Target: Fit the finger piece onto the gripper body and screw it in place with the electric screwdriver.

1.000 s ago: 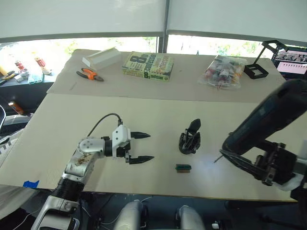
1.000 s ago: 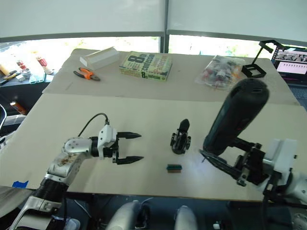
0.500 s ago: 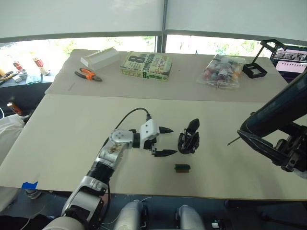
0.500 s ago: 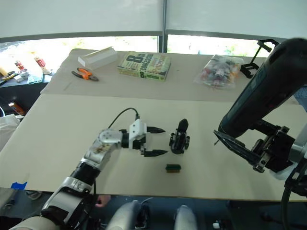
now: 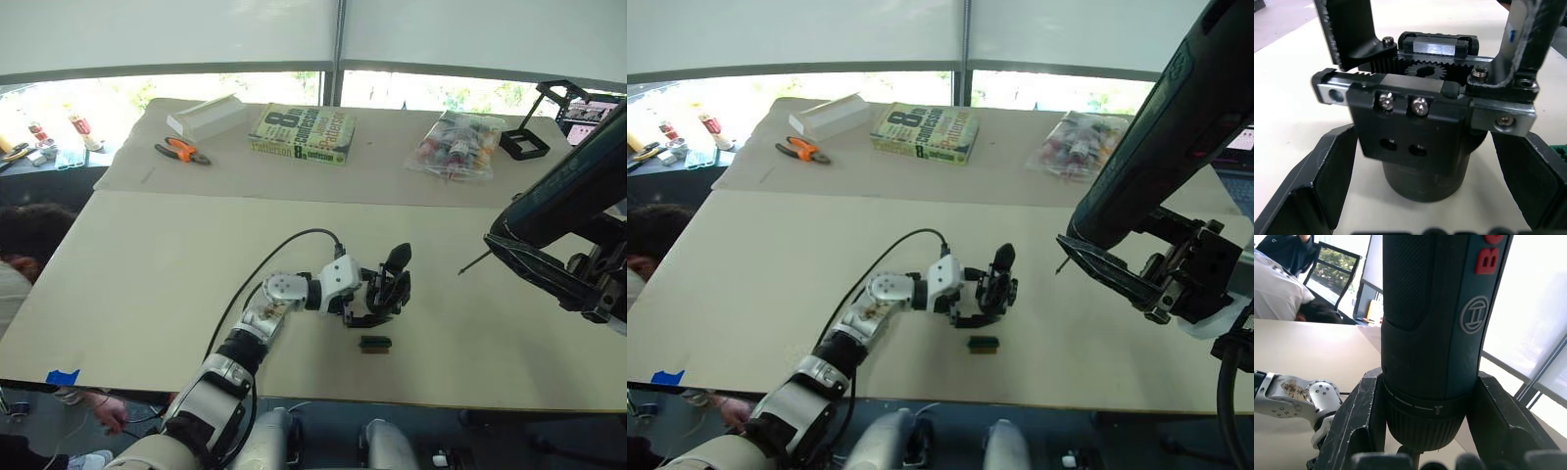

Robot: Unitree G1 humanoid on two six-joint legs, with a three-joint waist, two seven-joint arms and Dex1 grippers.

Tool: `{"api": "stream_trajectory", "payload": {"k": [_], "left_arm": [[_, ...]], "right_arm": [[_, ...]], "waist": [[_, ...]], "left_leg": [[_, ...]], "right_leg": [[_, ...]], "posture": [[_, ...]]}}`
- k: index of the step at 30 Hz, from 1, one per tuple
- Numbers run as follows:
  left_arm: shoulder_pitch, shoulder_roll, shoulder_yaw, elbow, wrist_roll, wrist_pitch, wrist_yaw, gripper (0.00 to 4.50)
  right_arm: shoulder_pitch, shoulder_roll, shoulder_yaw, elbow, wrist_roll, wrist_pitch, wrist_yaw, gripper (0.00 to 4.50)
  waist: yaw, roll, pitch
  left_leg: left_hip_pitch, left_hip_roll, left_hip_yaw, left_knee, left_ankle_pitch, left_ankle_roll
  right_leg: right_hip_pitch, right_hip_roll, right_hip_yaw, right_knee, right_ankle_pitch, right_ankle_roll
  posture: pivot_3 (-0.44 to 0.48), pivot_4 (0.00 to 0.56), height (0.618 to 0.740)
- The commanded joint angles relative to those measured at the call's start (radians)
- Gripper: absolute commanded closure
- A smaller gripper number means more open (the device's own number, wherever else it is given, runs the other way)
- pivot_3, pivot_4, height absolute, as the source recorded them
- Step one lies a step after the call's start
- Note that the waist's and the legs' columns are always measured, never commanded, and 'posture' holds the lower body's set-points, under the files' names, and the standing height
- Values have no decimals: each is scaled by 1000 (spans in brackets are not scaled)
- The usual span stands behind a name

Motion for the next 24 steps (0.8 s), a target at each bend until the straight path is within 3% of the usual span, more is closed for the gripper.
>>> {"api": "stream_trajectory", "payload": {"k": [1,16,19,22,24], "left_arm": [[2,-13,3,-8,9,-41,17,9],[80,-47,3,-84,13,9,123,9],[81,-51,3,-85,3,19,104,835],[79,-49,1,-82,4,20,95,2096],[70,-49,5,-70,5,3,91,2082]], "right_arm": [[-29,-8,-7,-39,20,-1,-31,2573],[-5,8,-17,-44,20,9,-21,2573],[13,13,-31,-43,23,3,-11,2573],[30,21,-43,-45,24,-1,0,2573],[40,27,-49,-46,22,-4,8,2573]], "waist": [[0,0,0],[3,0,0],[2,0,0],[2,0,0],[3,0,0]], "left_leg": [[-1,0,0,0,0,0],[-1,0,0,1,0,0],[-1,0,0,1,0,0],[-1,0,0,1,0,0],[-1,0,0,1,0,0]], "right_leg": [[-1,0,0,0,0,0],[-1,0,0,0,0,1],[-1,0,0,0,1,1],[-1,0,0,0,1,1],[-1,0,0,0,1,1]], "posture": [[0,150,740],[0,150,740],[0,150,740],[0,150,740],[0,150,740]]}}
